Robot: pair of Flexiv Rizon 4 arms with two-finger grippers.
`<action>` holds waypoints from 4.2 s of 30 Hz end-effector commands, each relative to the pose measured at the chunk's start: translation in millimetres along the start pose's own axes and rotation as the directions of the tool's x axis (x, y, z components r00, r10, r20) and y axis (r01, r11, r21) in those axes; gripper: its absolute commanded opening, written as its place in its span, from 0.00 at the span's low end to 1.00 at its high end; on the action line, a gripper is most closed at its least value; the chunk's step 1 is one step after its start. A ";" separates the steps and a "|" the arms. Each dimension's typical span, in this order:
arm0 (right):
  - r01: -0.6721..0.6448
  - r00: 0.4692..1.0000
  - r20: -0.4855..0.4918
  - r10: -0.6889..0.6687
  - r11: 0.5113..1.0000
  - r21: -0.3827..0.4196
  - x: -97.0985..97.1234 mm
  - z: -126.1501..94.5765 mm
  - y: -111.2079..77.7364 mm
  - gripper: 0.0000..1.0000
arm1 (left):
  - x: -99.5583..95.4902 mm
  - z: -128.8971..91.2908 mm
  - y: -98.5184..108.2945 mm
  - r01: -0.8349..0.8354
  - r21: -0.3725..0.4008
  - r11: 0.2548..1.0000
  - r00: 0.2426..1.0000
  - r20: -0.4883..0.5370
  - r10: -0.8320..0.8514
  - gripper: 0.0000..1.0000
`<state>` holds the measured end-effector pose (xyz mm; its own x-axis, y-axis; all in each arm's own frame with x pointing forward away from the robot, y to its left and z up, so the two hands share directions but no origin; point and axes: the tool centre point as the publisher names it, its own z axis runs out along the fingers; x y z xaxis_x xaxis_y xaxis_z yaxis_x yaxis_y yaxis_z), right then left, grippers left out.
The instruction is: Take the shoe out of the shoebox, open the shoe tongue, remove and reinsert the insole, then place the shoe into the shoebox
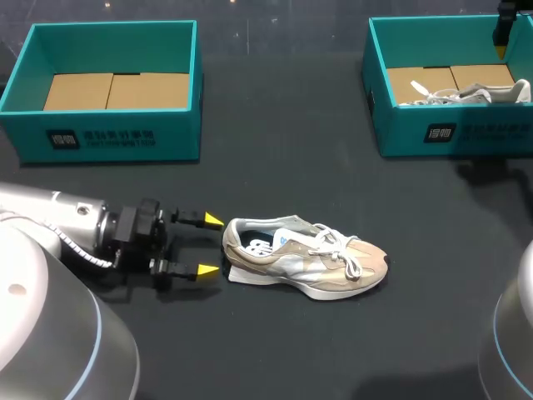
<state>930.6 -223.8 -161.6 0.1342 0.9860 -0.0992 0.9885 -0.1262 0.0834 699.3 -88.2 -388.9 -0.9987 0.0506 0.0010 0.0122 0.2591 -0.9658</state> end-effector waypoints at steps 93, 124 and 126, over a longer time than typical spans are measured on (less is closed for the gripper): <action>-0.001 1.000 0.001 0.001 1.000 -0.001 0.2 0.1 -0.3 1.00 | -1.4 73.3 4.9 0.030 0.008 1.000 0.998 -0.056 -0.029 0.00; -0.001 1.000 0.001 0.001 1.000 -0.001 0.2 0.1 -0.3 1.00 | 3.1 76.8 2.5 0.043 0.009 0.999 0.999 -0.012 -0.043 0.00; -0.001 1.000 0.001 0.001 1.000 -0.001 0.2 0.1 -0.3 1.00 | 3.1 76.8 2.5 0.043 0.009 0.999 0.999 -0.012 -0.043 0.00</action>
<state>930.6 -223.8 -161.6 0.1342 0.9860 -0.0992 0.9885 -0.1262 0.0834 695.2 -159.4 -409.4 -0.9975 0.0529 0.0459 -0.0313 0.2496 -0.9678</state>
